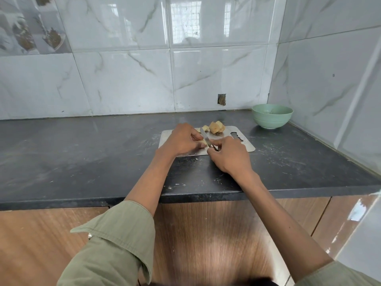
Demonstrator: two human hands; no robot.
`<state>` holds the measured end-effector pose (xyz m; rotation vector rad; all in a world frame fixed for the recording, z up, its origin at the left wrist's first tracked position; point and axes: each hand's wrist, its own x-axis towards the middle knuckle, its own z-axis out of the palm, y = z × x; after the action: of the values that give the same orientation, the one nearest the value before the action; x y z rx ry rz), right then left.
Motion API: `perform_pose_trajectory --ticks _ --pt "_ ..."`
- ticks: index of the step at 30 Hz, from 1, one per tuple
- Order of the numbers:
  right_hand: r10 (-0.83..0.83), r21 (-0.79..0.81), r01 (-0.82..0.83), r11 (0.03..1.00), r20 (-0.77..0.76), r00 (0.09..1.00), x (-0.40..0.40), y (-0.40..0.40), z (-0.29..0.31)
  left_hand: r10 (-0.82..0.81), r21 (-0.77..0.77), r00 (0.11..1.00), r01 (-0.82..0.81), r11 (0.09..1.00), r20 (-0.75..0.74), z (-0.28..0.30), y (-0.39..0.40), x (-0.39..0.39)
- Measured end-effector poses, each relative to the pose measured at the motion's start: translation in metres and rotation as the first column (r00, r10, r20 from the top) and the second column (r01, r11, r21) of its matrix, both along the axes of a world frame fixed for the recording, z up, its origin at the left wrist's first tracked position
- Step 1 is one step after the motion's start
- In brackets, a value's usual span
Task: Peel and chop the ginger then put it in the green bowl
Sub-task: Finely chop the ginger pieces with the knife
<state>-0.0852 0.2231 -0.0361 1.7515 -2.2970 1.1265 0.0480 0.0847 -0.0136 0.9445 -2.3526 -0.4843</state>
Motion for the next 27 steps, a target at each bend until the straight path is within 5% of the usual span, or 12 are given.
perform_pose_trajectory --ticks 15,27 --pt "0.057 0.153 -0.059 0.986 0.016 0.998 -0.005 -0.006 0.014 -0.011 0.016 1.000 0.011 1.000 -0.011 -0.005 -0.001 -0.006" --pt "-0.039 0.018 0.039 0.999 -0.034 0.999 0.004 -0.003 0.002 0.043 0.006 0.999 -0.043 0.999 -0.014 -0.004 0.000 -0.006"
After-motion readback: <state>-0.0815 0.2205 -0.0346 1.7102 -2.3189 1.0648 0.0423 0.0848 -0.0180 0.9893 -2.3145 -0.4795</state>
